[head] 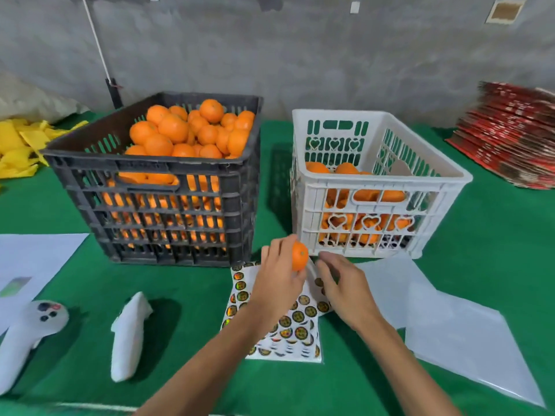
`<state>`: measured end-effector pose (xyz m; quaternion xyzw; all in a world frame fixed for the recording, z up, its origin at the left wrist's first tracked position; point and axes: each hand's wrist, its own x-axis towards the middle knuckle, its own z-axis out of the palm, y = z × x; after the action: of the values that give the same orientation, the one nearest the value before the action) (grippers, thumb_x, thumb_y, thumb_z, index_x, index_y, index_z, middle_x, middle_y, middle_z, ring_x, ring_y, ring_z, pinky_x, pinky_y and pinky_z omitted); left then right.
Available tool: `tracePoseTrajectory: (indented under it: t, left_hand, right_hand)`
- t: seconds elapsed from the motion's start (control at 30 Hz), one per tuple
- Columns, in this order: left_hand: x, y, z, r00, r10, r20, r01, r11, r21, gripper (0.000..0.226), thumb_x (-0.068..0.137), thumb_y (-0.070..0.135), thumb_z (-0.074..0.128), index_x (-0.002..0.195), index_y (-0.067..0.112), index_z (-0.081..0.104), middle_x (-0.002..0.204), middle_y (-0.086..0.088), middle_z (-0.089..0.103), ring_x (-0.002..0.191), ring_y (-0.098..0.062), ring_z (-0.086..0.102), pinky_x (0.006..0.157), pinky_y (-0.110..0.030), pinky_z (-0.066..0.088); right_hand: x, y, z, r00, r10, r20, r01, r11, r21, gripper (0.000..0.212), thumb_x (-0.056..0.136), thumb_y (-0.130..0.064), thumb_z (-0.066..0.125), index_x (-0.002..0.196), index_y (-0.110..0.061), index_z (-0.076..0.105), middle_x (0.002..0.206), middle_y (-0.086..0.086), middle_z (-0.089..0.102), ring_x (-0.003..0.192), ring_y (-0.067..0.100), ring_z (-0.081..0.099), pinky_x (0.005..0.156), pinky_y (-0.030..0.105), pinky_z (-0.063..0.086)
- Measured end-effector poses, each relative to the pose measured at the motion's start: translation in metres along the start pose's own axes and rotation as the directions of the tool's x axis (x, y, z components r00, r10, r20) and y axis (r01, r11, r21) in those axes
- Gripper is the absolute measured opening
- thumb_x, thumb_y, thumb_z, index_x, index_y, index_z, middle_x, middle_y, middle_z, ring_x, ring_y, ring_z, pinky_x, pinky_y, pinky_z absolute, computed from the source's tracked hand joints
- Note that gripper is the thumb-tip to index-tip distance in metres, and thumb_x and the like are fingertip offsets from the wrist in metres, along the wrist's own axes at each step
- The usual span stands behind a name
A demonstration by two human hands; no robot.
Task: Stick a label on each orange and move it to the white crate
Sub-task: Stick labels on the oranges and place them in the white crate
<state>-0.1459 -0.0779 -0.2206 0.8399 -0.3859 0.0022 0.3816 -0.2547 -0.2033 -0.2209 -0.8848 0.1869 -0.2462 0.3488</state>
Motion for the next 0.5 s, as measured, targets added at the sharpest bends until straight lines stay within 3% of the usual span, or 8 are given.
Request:
tracePoseTrajectory:
  t: [0.1,0.17,0.33,0.5]
  left_hand:
    - [0.002,-0.007,0.026,1.000,-0.009,0.027,0.007,0.998,0.069,0.066,0.098,0.016,0.066,0.155,0.022,0.035,0.146,-0.002,0.040,0.130,-0.026,0.036,0.108,-0.036,0.038]
    - [0.000,-0.013,0.035,1.000,0.003,0.027,-0.005,0.996,0.089,0.067,0.098,0.016,0.066,0.156,0.024,0.034,0.147,0.000,0.039,0.130,-0.022,0.035,0.109,-0.036,0.040]
    - [-0.005,-0.026,0.043,1.000,0.007,-0.018,-0.007,1.000,0.008,0.065,0.100,0.015,0.065,0.156,0.023,0.034,0.148,0.005,0.036,0.130,-0.015,0.035,0.109,-0.030,0.039]
    - [-0.006,-0.030,0.045,1.000,-0.019,-0.016,0.018,0.996,-0.086,0.063,0.101,0.020,0.064,0.154,0.031,0.031,0.147,0.013,0.033,0.134,-0.006,0.033,0.106,-0.020,0.033]
  right_hand:
    - [-0.014,0.028,0.001,0.979,0.151,0.139,-0.110,0.958,-0.265,0.052,0.104,-0.047,0.048,0.143,-0.014,0.056,0.151,0.004,0.051,0.140,0.020,0.041,0.114,0.027,0.031]
    - [-0.019,0.034,0.006,0.974,0.135,0.182,-0.066,0.938,-0.341,0.062,0.102,-0.057,0.044,0.148,-0.016,0.052,0.160,0.000,0.039,0.147,0.018,0.032,0.120,0.030,0.022]
    - [-0.023,0.030,0.015,0.990,0.026,0.138,0.042,0.882,-0.469,0.058,0.104,-0.058,0.039,0.144,-0.021,0.058,0.157,0.001,0.045,0.143,0.021,0.041,0.119,0.034,0.028]
    - [-0.014,0.033,0.020,0.998,0.057,0.026,-0.047,0.954,-0.295,0.042,0.097,-0.051,0.062,0.123,-0.020,0.075,0.136,-0.004,0.063,0.122,0.015,0.051,0.107,0.031,0.040]
